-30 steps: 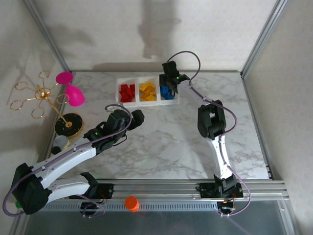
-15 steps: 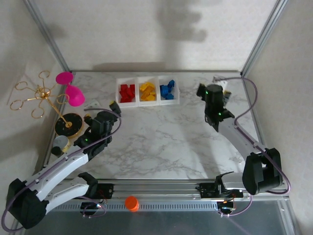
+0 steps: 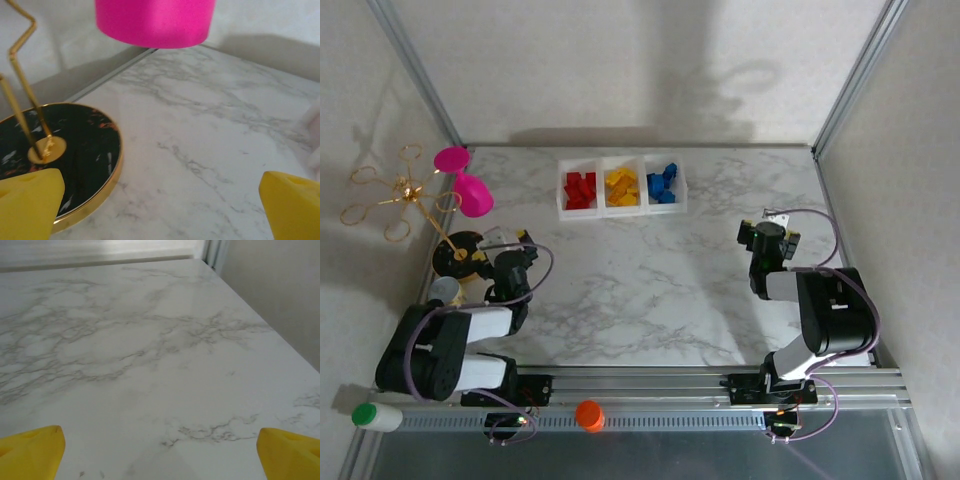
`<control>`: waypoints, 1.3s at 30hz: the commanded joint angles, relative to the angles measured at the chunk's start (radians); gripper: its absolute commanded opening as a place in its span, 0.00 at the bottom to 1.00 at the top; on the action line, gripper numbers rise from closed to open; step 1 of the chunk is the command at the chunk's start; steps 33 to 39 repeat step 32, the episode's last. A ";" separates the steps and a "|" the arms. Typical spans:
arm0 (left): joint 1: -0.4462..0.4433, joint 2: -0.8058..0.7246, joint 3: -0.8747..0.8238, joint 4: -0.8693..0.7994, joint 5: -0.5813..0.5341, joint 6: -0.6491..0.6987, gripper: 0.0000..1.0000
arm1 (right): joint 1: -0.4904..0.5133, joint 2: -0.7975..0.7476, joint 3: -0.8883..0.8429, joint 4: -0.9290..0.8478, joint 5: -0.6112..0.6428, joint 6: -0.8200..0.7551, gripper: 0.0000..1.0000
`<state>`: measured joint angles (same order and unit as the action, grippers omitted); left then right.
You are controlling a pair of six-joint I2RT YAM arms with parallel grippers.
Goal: Sort the legos into containers by color
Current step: Reset both arms
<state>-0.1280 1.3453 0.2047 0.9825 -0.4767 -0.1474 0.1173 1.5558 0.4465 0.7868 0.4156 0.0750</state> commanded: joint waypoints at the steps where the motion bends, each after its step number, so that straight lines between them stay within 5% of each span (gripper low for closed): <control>1: 0.030 0.042 -0.002 0.237 0.171 0.058 1.00 | -0.021 -0.008 -0.044 0.207 -0.112 -0.061 0.99; 6: 0.034 0.208 -0.088 0.544 0.277 0.101 0.99 | -0.028 -0.060 -0.218 0.454 -0.189 -0.083 0.99; 10: 0.036 0.195 0.007 0.339 0.202 0.060 0.99 | -0.088 -0.010 -0.227 0.486 -0.312 -0.051 0.99; 39: 0.037 0.194 0.008 0.337 0.202 0.060 0.99 | -0.099 -0.012 -0.224 0.490 -0.326 -0.046 0.99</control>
